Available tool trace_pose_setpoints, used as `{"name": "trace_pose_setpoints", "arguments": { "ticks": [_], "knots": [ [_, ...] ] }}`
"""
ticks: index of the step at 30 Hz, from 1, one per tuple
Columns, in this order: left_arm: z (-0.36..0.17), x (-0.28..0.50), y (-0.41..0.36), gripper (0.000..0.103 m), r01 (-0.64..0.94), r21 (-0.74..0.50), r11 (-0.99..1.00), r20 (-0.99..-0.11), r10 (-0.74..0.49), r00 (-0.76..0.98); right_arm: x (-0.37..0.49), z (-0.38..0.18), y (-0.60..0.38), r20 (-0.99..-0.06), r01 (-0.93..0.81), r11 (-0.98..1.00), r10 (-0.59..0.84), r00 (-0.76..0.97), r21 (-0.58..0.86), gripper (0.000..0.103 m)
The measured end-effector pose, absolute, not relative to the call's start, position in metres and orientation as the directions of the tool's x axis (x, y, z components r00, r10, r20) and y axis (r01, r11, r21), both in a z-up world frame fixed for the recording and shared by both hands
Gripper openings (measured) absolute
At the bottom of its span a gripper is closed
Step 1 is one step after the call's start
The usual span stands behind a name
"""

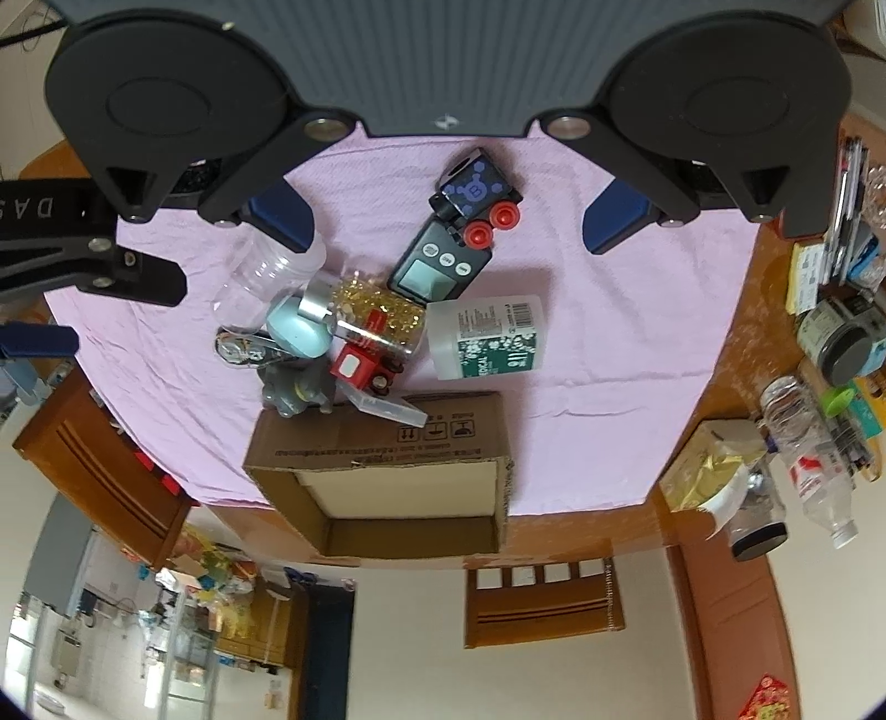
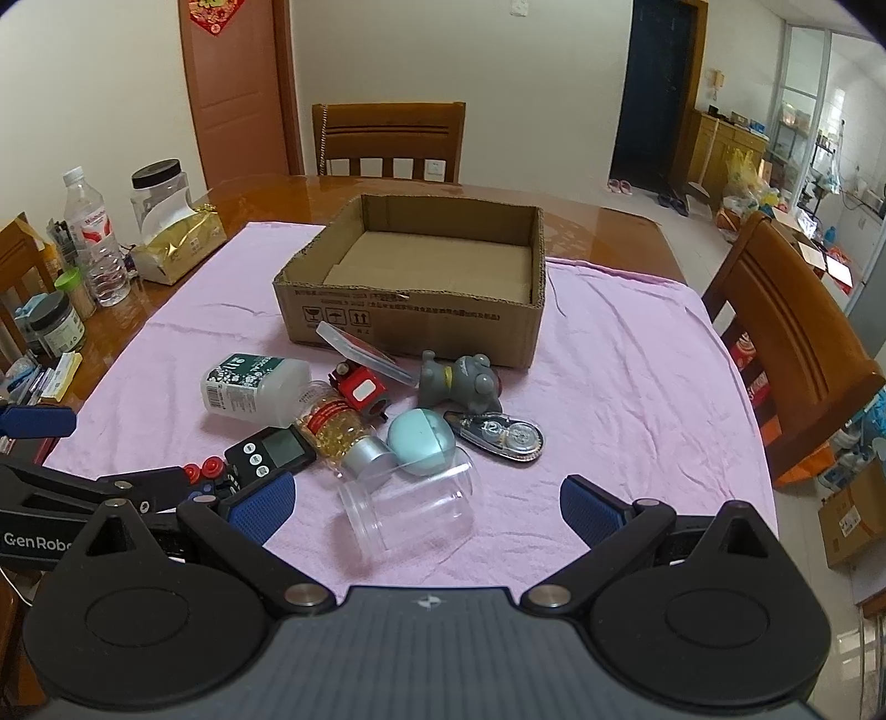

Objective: Organize rigid objects
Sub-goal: 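Reach the left tool to the blue toy block while the right tool approaches the clear jar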

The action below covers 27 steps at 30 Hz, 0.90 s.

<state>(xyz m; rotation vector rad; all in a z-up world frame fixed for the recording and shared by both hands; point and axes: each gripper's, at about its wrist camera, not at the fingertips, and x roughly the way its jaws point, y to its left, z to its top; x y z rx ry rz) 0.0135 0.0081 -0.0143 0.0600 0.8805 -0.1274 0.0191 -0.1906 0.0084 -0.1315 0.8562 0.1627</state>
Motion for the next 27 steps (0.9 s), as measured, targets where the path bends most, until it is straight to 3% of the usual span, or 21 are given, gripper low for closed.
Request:
{"name": "trace_pose_setpoints", "arguments": {
  "ticks": [7,27],
  "knots": [
    [-0.034,0.012,0.017,0.102,0.196,-0.007,0.981,-0.766,-0.131,0.63,0.019,-0.009,-0.194,-0.752,-0.244,0.968,0.124,0.647,-0.05,0.103],
    [-0.12,0.043,0.043,0.102,0.24,0.055,0.969,-0.844,-0.083,0.529,0.035,-0.074,-0.19,-0.846,-0.272,0.961,0.102,0.523,-0.052,0.103]
  ]
}}
